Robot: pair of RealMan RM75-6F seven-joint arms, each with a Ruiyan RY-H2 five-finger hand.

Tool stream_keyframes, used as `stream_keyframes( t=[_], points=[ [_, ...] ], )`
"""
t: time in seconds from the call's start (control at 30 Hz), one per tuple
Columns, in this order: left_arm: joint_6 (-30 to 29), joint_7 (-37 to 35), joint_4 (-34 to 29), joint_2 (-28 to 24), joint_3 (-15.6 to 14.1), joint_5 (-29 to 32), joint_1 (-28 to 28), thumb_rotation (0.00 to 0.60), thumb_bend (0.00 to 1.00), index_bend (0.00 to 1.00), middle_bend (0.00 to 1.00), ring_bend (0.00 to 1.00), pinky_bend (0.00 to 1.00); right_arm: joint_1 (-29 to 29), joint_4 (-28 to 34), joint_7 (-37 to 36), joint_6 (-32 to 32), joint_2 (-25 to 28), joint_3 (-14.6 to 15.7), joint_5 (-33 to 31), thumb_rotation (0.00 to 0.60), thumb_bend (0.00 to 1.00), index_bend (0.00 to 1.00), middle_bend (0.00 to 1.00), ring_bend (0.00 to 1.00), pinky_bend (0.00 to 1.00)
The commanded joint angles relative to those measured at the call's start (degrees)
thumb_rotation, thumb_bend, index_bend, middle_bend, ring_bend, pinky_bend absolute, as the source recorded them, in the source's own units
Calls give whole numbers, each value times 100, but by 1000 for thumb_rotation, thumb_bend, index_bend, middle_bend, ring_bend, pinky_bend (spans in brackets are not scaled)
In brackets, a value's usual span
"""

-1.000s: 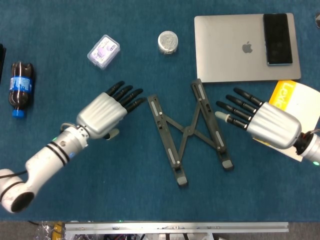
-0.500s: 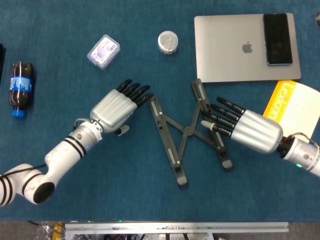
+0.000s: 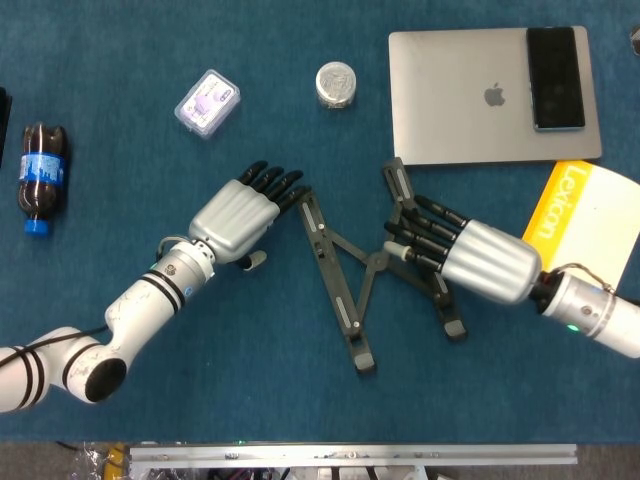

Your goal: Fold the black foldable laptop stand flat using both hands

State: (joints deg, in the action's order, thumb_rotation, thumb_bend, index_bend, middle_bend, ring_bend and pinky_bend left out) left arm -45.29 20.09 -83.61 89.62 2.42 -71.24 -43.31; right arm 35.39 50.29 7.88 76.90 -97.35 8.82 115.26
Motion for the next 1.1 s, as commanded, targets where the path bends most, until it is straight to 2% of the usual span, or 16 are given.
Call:
stream_keyframes(
  t=[0.03, 0.63, 1.1],
  points=[
    [1, -41, 10, 30, 4, 32, -2, 599, 249, 0, 0, 0, 6, 37, -109, 11, 23, -124, 26, 22, 600, 0, 0, 0, 0, 11],
    [70, -365, 78, 66, -41, 77, -26, 599, 250, 0, 0, 0, 6, 208, -596, 153, 0, -828, 27, -49, 600, 0, 0, 0, 0, 4],
    [114, -709, 185, 101, -88, -44, -16, 599, 249, 0, 0, 0, 6, 328, -701, 199, 5, -1130, -29, -188, 600, 0, 0, 0, 0, 4]
  ],
)
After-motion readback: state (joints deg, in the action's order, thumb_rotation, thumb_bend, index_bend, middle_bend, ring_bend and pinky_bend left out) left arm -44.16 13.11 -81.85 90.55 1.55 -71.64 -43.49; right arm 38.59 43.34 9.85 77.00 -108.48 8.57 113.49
